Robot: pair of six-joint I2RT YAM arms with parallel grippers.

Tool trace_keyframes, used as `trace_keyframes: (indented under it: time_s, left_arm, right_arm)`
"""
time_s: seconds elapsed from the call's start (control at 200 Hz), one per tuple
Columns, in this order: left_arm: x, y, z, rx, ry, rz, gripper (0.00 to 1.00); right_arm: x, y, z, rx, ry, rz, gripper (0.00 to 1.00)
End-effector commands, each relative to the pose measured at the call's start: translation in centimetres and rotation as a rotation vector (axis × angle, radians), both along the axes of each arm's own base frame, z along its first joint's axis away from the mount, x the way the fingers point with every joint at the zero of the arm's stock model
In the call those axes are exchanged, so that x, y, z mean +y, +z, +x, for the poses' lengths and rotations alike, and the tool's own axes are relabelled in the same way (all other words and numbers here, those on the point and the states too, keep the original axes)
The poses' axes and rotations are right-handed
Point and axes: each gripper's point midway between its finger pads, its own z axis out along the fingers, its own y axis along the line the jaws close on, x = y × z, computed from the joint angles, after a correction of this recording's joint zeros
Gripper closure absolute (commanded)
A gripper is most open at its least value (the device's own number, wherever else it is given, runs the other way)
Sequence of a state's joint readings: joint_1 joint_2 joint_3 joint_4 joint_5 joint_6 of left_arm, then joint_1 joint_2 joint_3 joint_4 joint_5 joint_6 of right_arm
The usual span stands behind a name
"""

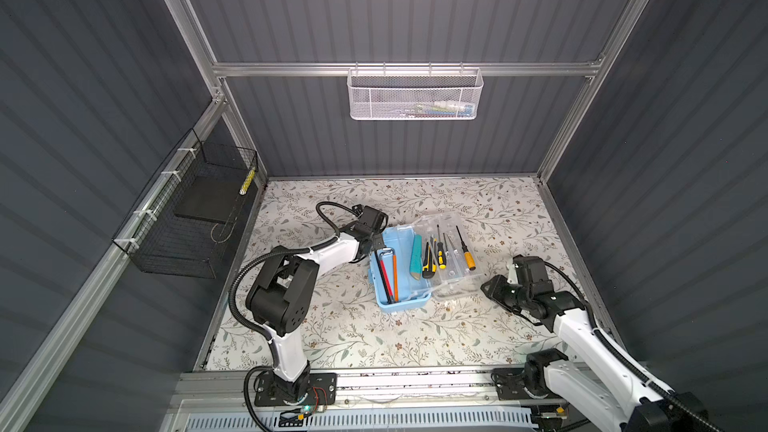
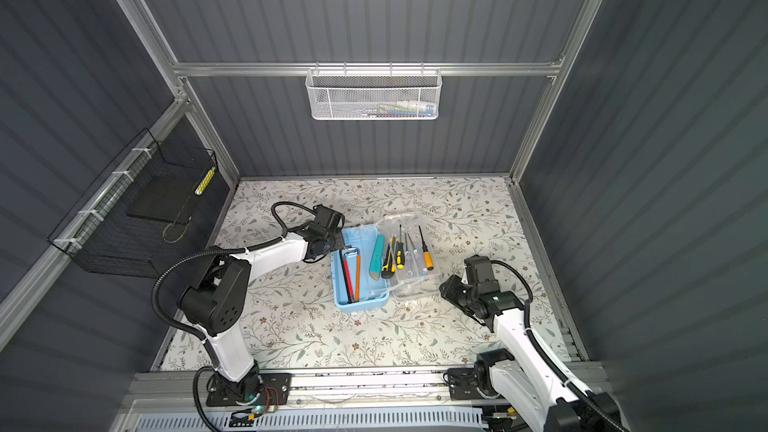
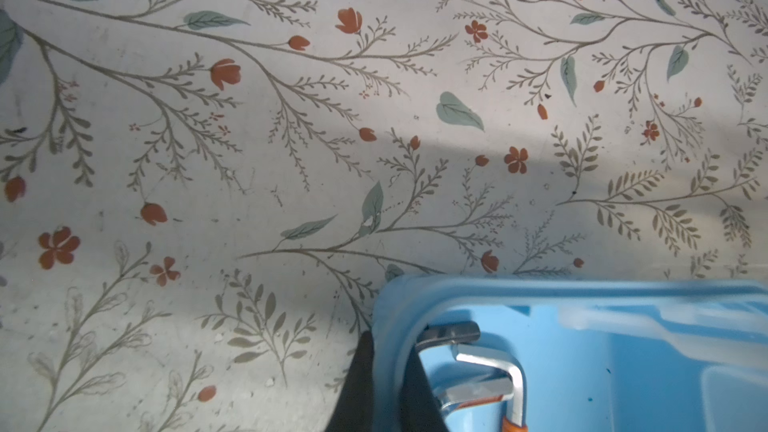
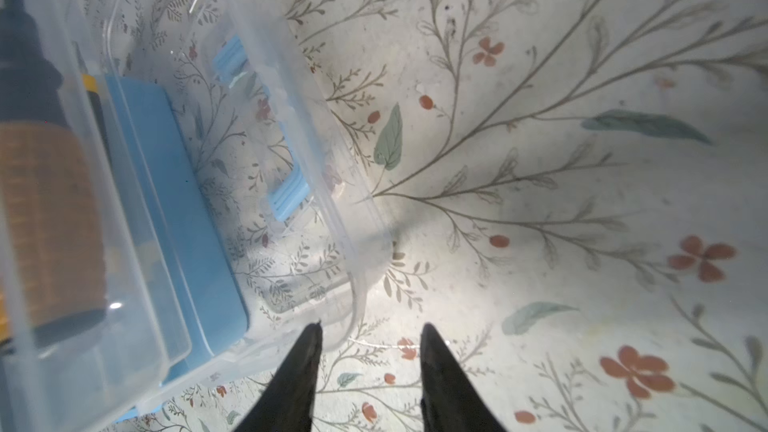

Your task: Pack the tool kit

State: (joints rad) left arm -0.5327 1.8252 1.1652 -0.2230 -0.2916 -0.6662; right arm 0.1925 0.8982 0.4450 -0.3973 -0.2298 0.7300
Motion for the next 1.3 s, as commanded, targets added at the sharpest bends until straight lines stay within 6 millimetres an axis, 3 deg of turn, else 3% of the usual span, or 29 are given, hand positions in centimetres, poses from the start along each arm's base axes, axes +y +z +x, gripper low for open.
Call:
trace_keyframes:
  time_s: [0.0, 0.475, 0.76, 0.91, 1.066, 1.296]
  left_arm:
    - [0.1, -0.5, -0.4, 0.017, 0.001, -0.026, 1.0]
    - [-0.5, -1.1, -0.4, 0.026, -0.016, -0.055, 1.0]
    - [-1.2, -1.2, -0.3, 0.033, -0.031, -0.082, 1.0]
    - [-2.1, -1.3, -0.2, 0.037, -0.056, -0.113, 1.0]
    - [-3.5, -1.0, -0.5, 0.033, -0.089, -0.135, 1.0]
    - [-5.7, -0.7, -0.9, 0.032, -0.139, -0.168, 1.0]
  right_arm:
    - [0.6, 0.1, 0.7, -0.034, 0.007, 0.039, 0.6]
    - [1.4, -3.1, 1.9, 0.035, 0.014, 0.061, 0.71]
    - [1.0, -3.9, 2.0, 0.053, -0.001, 0.035, 1.0]
    - [0.6, -3.4, 2.1, 0.04, -0.011, 0.014, 1.0]
    - [0.1, -0.5, 2.8, -0.05, -0.021, -0.051, 1.0]
    - [0.4, 6.2, 3.0, -0.222, -0.01, -0.233, 1.0]
